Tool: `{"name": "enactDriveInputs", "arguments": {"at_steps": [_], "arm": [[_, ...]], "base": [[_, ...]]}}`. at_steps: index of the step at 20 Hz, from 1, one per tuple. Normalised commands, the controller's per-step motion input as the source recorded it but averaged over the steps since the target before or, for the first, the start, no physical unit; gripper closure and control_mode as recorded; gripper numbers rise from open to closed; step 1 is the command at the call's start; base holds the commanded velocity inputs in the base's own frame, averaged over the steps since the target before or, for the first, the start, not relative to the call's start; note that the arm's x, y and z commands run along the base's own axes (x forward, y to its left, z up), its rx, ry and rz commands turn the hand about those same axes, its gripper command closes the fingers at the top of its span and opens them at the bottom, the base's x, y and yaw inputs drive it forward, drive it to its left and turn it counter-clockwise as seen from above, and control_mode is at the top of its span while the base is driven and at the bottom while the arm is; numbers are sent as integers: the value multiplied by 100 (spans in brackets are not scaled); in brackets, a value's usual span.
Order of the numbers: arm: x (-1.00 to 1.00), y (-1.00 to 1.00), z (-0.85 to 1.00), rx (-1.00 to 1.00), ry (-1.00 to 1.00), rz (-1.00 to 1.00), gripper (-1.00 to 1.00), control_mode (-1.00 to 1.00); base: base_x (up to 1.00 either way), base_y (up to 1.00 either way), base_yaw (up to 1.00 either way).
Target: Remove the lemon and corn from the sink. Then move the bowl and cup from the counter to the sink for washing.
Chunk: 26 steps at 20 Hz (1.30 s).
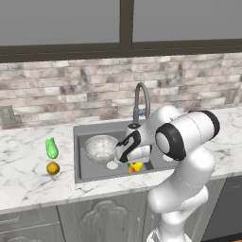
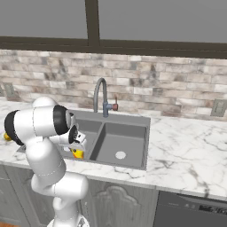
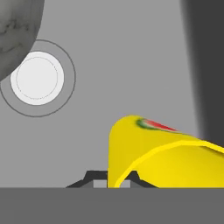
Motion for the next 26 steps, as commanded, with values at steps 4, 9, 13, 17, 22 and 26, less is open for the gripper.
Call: {"name": "enactDriveInputs", "arguments": {"at_steps": [4, 9, 13, 17, 22, 26], "arm": [[0, 2, -10, 0, -4, 0, 100, -100], [0, 2, -11, 1, -3, 0, 100, -100], [0, 0, -11, 0, -2, 0, 100, -100], [-2, 0, -7, 0, -2, 0, 100, -100], [-2, 0, -2, 0, -1, 0, -100, -100], [0, 0, 0, 0, -1, 0, -100, -100]], "base": [[0, 0, 0], [0, 0, 0], [0, 0, 0], [0, 0, 0], [0, 0, 0], [0, 0, 0]]}}
